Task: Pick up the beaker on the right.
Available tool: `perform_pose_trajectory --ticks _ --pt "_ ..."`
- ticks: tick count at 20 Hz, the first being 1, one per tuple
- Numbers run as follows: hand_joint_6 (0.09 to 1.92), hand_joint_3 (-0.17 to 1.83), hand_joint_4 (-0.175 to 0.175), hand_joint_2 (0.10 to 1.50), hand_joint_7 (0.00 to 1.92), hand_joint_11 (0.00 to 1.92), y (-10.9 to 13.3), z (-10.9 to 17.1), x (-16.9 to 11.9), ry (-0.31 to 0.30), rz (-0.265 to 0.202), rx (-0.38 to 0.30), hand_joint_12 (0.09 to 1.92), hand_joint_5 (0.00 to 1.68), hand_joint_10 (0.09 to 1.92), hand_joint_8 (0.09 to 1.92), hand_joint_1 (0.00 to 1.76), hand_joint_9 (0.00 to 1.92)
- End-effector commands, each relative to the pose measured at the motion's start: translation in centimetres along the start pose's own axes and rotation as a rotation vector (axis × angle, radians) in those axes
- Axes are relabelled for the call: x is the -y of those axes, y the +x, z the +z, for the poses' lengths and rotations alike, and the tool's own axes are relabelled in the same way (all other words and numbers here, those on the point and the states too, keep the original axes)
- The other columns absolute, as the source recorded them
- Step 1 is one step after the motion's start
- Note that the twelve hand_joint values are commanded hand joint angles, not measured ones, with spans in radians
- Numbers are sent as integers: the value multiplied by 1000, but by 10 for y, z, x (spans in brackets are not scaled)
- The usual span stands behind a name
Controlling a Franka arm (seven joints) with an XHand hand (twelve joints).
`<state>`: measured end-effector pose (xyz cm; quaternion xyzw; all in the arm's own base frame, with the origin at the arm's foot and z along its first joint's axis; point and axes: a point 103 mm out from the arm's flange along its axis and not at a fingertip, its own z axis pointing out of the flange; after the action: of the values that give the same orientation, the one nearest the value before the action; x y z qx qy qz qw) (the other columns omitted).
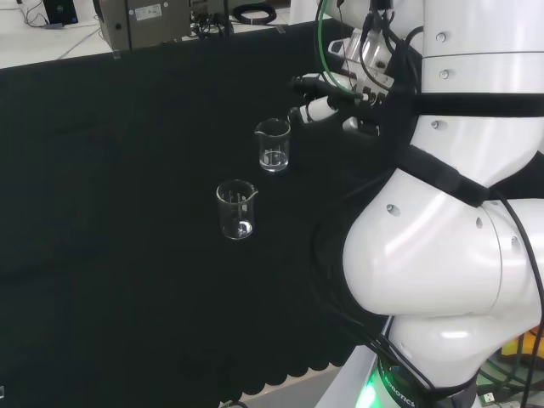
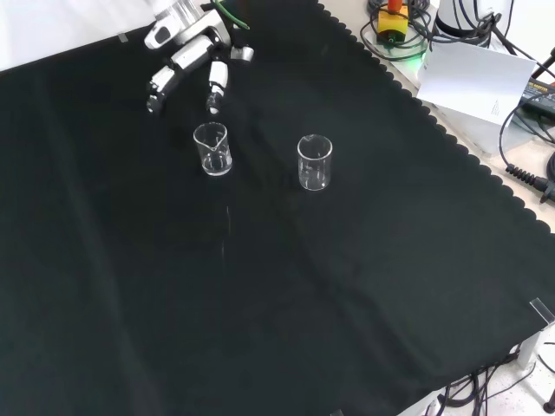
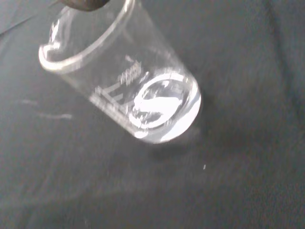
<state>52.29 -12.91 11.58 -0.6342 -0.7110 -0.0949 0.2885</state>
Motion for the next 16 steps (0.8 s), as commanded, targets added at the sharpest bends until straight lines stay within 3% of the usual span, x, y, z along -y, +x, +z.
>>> perform_pose_trajectory --ticks 1,7,16 --pt "87 -175 1 897 98 0 3 17 12 -1 -83 -39 1329 262 671 594 775 225" --pt "87 -175 2 884 93 0 4 23 18 5 -127 -35 1328 258 667 589 734 225" --pt "87 -175 3 862 69 0 4 44 4 1 -134 -83 1299 238 655 578 763 205"
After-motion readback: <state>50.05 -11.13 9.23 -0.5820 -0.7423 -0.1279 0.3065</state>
